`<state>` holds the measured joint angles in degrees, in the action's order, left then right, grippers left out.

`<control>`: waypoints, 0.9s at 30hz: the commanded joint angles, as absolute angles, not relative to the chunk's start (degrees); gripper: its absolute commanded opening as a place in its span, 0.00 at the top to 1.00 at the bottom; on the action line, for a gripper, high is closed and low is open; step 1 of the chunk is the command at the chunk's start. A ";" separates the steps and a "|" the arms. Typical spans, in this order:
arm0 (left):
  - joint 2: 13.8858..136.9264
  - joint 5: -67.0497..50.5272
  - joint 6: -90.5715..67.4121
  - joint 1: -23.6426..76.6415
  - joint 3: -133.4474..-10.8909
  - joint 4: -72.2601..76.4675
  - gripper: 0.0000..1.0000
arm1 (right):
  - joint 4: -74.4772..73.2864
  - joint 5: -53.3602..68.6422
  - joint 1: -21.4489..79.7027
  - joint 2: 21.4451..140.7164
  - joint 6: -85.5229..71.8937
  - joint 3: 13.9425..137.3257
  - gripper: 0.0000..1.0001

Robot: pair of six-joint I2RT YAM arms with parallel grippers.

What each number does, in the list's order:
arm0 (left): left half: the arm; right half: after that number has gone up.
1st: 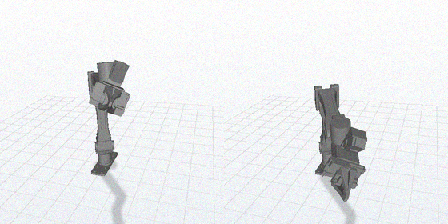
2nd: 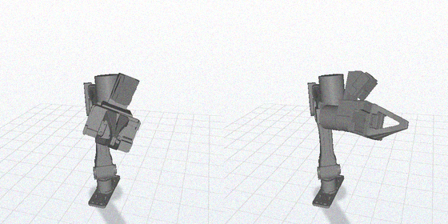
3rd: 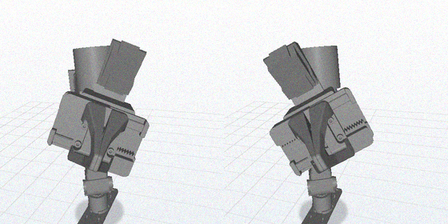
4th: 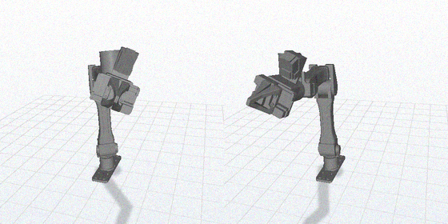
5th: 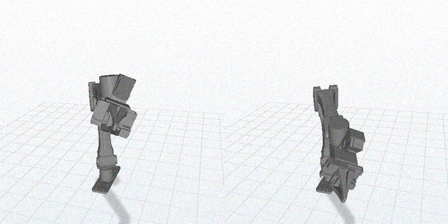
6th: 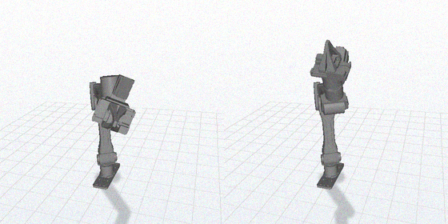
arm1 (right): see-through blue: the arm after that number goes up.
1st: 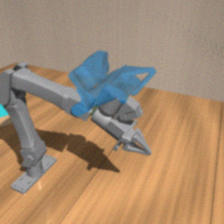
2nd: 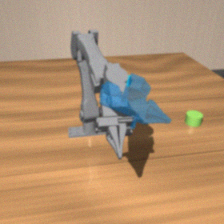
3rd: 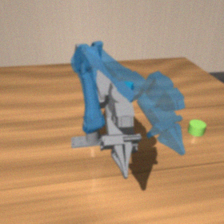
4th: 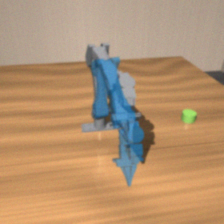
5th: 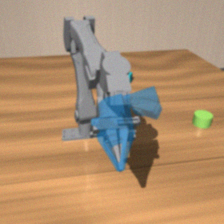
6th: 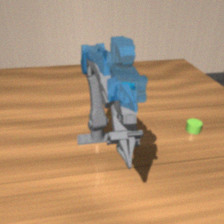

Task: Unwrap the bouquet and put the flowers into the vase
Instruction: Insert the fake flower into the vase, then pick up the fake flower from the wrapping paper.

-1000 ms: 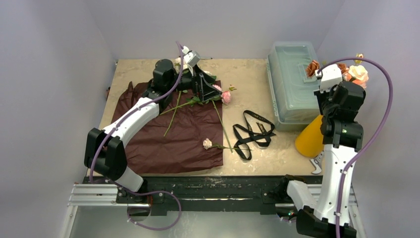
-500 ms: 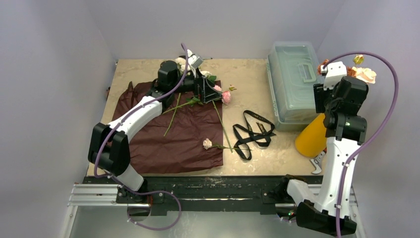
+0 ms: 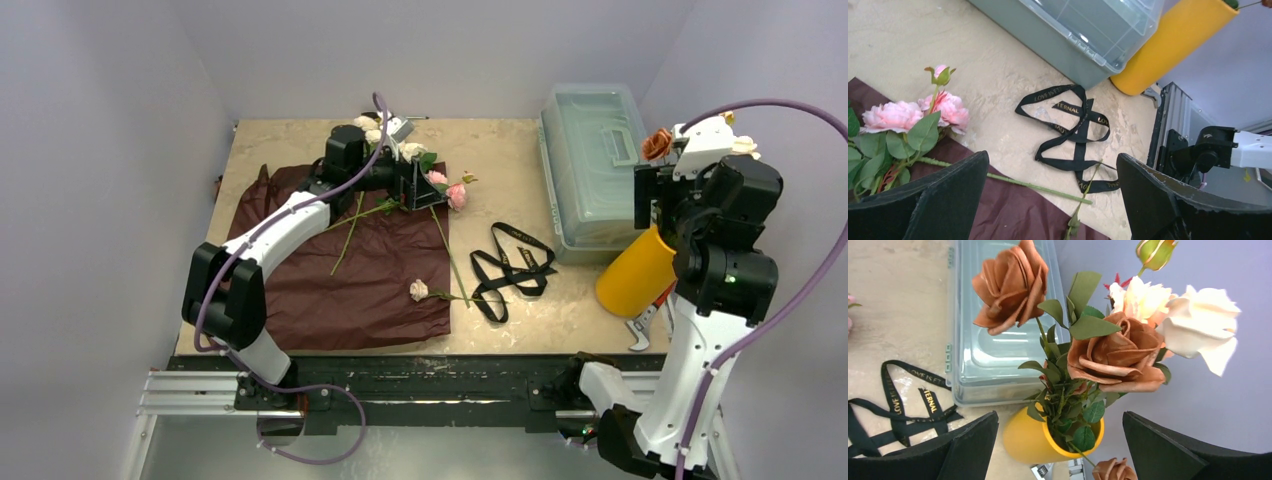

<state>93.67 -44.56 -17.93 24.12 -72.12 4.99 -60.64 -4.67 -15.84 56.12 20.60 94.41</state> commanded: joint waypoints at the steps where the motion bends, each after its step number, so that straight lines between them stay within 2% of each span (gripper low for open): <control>1: 93.27 -41.44 -15.28 23.82 -74.19 2.43 0.00 | -67.70 -2.11 -16.17 55.61 19.03 101.87 0.02; 6: 91.62 -35.63 -14.95 23.82 -72.21 1.28 0.00 | -67.20 -3.95 -16.14 53.43 16.44 106.37 0.02; 9: 90.44 -29.51 -14.33 23.77 -71.29 0.25 0.00 | -66.80 -0.41 -16.14 54.34 16.31 110.17 0.02; 13: 90.09 -24.29 -12.92 21.97 -72.07 -3.42 0.00 | -69.09 1.13 -16.12 62.49 17.53 119.25 0.06; 20: 90.64 -21.02 -8.01 18.49 -74.51 -8.90 0.00 | -67.08 7.77 -15.49 76.89 20.07 136.35 0.06; 22: 90.57 -20.52 -7.24 17.49 -74.09 -9.97 0.00 | -65.27 7.22 -11.35 79.00 19.91 137.34 0.06; 25: 90.72 -18.81 -4.69 15.74 -73.86 -12.75 0.00 | -63.63 -0.17 0.84 81.74 21.00 137.25 0.05; 26: 92.73 -17.41 -1.38 13.93 -75.05 -17.84 0.02 | -62.67 -1.63 7.75 84.47 20.37 136.92 0.05; 27: 93.82 -16.32 -0.47 13.52 -75.81 -19.81 0.07 | -62.06 -1.54 9.42 85.05 19.77 136.45 0.05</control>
<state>92.47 -20.51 -6.90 16.34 -72.29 -11.60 -65.82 1.93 -1.26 84.07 19.88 135.85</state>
